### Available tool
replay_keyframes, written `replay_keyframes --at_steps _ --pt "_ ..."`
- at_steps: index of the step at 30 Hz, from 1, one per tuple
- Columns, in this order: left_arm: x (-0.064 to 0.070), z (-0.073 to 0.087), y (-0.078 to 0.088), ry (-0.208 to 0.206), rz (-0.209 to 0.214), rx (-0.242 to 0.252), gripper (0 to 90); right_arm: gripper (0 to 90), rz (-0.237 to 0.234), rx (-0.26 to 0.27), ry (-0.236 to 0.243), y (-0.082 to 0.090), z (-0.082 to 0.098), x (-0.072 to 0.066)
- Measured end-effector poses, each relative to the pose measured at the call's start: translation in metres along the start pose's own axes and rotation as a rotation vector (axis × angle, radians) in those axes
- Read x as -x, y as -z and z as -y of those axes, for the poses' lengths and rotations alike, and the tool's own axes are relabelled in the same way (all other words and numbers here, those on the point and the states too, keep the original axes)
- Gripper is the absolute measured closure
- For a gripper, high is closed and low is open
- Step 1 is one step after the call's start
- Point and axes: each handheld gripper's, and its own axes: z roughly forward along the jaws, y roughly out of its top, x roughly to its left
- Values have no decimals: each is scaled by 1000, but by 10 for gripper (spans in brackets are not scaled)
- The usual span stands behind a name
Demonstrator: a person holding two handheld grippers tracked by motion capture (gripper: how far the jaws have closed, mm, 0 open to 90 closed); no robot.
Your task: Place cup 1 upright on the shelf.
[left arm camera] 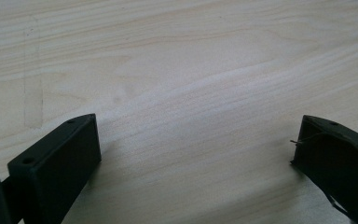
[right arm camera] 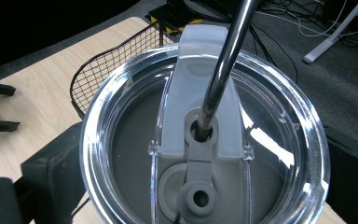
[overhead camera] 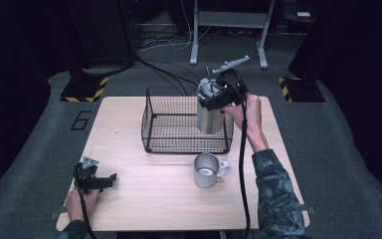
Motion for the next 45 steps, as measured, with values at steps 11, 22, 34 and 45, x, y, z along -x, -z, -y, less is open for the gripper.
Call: replay_keyframes --at_steps 11,22,34,45 --pt "0 0 0 1 0 0 2 34 -5 2 -19 -23 -11 2" --pt "0 0 0 1 0 0 2 34 3 -23 -21 -53 -16 5" --pt "0 0 0 -2 -1 0 2 34 16 -37 -47 -84 -16 12" --pt "0 0 0 -6 1 -4 2 34 5 -57 -63 -106 -18 9"
